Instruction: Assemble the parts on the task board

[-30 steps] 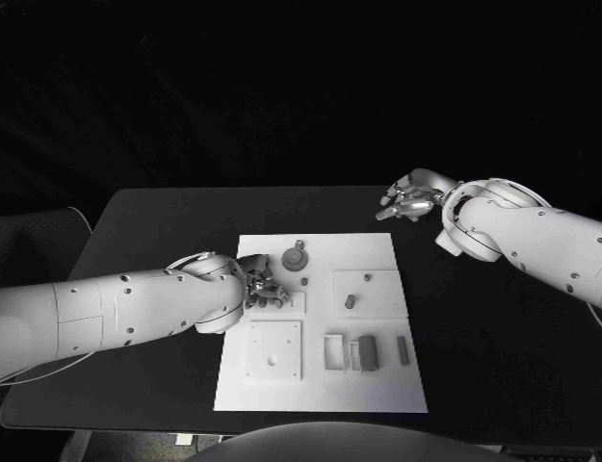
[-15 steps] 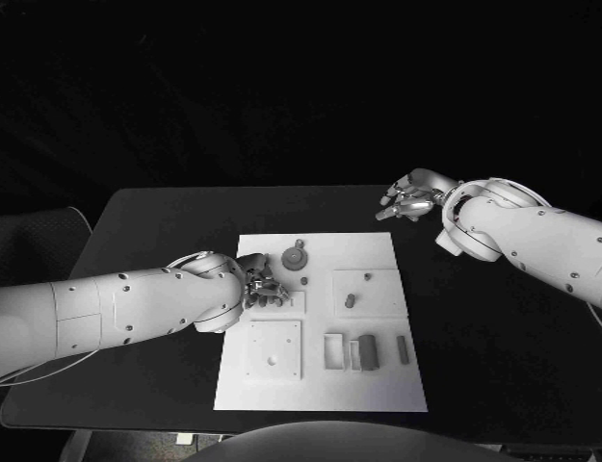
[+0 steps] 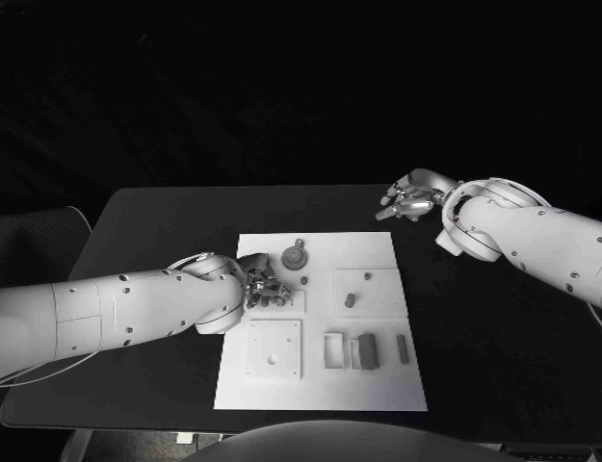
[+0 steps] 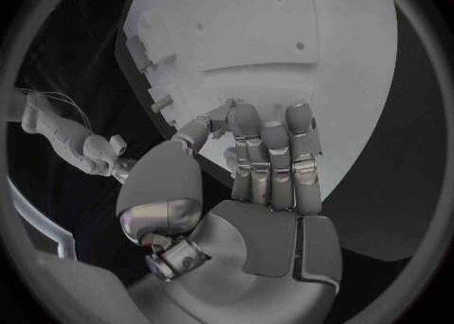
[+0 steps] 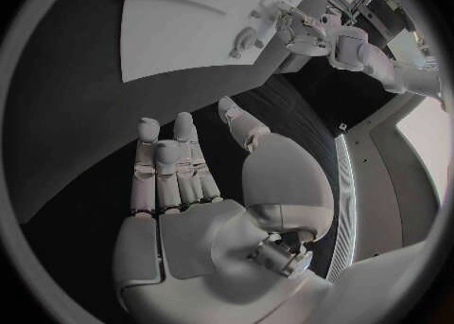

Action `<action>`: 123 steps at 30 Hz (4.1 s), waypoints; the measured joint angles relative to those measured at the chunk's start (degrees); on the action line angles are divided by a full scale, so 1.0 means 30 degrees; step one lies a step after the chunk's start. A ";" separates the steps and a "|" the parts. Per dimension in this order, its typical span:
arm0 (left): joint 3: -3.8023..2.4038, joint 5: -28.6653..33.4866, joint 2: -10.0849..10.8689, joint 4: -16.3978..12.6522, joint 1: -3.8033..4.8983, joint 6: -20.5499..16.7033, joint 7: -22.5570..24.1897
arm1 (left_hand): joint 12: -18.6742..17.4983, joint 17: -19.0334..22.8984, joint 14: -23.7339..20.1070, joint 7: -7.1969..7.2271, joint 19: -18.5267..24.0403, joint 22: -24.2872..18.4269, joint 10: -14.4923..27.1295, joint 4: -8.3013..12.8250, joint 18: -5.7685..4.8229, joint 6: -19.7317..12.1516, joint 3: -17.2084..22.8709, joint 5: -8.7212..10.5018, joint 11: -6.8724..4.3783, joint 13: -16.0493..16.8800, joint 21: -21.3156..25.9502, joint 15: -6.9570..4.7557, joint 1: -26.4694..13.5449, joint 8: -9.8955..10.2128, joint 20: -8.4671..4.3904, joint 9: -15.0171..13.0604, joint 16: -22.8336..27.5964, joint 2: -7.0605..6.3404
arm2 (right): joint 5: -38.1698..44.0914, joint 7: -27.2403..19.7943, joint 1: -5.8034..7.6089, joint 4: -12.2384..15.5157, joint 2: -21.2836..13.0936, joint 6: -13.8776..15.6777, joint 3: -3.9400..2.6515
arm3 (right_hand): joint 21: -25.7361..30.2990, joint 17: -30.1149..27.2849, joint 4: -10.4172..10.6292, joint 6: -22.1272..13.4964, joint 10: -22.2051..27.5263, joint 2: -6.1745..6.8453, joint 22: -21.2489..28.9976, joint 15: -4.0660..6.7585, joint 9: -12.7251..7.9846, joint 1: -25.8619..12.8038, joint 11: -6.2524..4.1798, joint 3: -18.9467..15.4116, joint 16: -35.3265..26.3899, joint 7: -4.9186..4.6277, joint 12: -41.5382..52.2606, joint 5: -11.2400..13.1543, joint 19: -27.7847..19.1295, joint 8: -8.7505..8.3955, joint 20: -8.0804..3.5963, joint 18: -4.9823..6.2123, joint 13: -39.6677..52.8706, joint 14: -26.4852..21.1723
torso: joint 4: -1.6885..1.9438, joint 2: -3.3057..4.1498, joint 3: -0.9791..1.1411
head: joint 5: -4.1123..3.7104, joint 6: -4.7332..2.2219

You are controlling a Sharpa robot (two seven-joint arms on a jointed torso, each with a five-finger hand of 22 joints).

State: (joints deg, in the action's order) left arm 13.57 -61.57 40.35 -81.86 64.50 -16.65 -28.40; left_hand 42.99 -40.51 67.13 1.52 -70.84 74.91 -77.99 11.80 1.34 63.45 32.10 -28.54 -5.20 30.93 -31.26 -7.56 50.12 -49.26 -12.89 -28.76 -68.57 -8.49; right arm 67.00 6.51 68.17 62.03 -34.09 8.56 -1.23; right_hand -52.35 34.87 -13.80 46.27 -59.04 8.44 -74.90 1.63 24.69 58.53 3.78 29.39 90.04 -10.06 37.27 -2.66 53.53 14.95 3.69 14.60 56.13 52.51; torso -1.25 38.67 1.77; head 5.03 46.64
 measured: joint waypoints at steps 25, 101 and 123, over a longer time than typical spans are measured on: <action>-0.0005 -0.2565 0.0322 -0.0639 -0.0623 -0.1927 -0.0056 | 0.0091 0.0095 0.0003 0.0043 -0.0109 -0.0003 -0.0106 0.0010 -0.0003 0.0047 0.0001 -0.0005 -0.0044 -0.0057 -0.0119 0.0002 0.0000 -0.0020 -0.0099 0.0146 -0.0148 0.0000 | -0.0001 0.0004 -0.0015 -0.0034 -0.0024 -0.0058 0.0000 | 0.0000 0.0000 0.0044 0.0044 0.0000 0.0000 0.0001 -0.0045 -0.0017 0.0000 0.0000 -0.0044 0.0000 0.0037 0.0000 0.0000 0.0000 0.0000 0.0000 -0.0015 0.0003 0.0044 | 0.0013 0.0000 -0.0020 | 0.0108 0.0194; -0.0026 -0.3630 0.0289 -0.0494 -0.1129 -0.3368 -0.0272 | 0.0236 0.0189 0.0181 0.0100 -0.0340 0.0000 -0.0270 0.0009 -0.0019 0.0233 0.0006 -0.0189 -0.0140 -0.0106 -0.0388 -0.0106 0.0001 -0.0063 -0.0012 0.0214 -0.0224 0.0001 | -0.0001 0.0025 -0.0106 -0.0130 -0.0012 -0.0259 0.0000 | 0.0000 0.0001 0.0150 -0.0049 0.0003 0.0001 0.0000 0.0006 -0.0030 0.0001 -0.0001 -0.0044 0.0000 0.0068 0.0074 0.0000 -0.0001 0.0000 0.0001 -0.0148 -0.0027 0.0004 | -0.0009 0.0002 -0.0009 | 0.0077 0.0718; -0.0039 -0.3660 0.0225 -0.0384 -0.1145 -0.3319 -0.0225 | 0.0236 0.0220 0.0183 0.0098 -0.0316 -0.0003 -0.0234 0.0013 -0.0070 0.0236 0.0003 -0.0232 -0.0171 -0.0122 -0.0454 -0.0103 0.0001 -0.0075 -0.0035 0.0227 -0.0227 0.0001 | -0.0001 0.0077 -0.0109 -0.0132 0.0003 -0.0285 0.0000 | 0.0000 -0.0015 0.0149 -0.0006 0.0003 0.0001 0.0000 0.0013 -0.0046 0.0002 -0.0001 -0.0043 0.0000 -0.0001 0.0074 0.0000 -0.0001 0.0000 0.0001 -0.0150 -0.0025 -0.0012 | -0.0004 0.0002 -0.0007 | 0.0000 0.0747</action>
State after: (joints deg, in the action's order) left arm 13.45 -72.55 41.02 -83.01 61.06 -26.61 -29.08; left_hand 43.70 -39.85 67.68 1.82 -71.79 74.90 -78.69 11.84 1.13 64.16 32.10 -29.24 -5.71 30.56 -32.62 -7.87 50.13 -49.49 -13.00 -28.08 -69.25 -8.48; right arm 67.00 6.74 67.84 61.63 -34.08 7.70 -1.23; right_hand -52.35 34.83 -13.36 46.25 -59.03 8.44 -74.90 1.67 24.55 58.53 3.78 29.26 90.04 -10.06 37.49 -2.66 53.53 14.95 3.70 14.15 56.05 52.47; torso -1.26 38.68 1.75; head 5.03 48.88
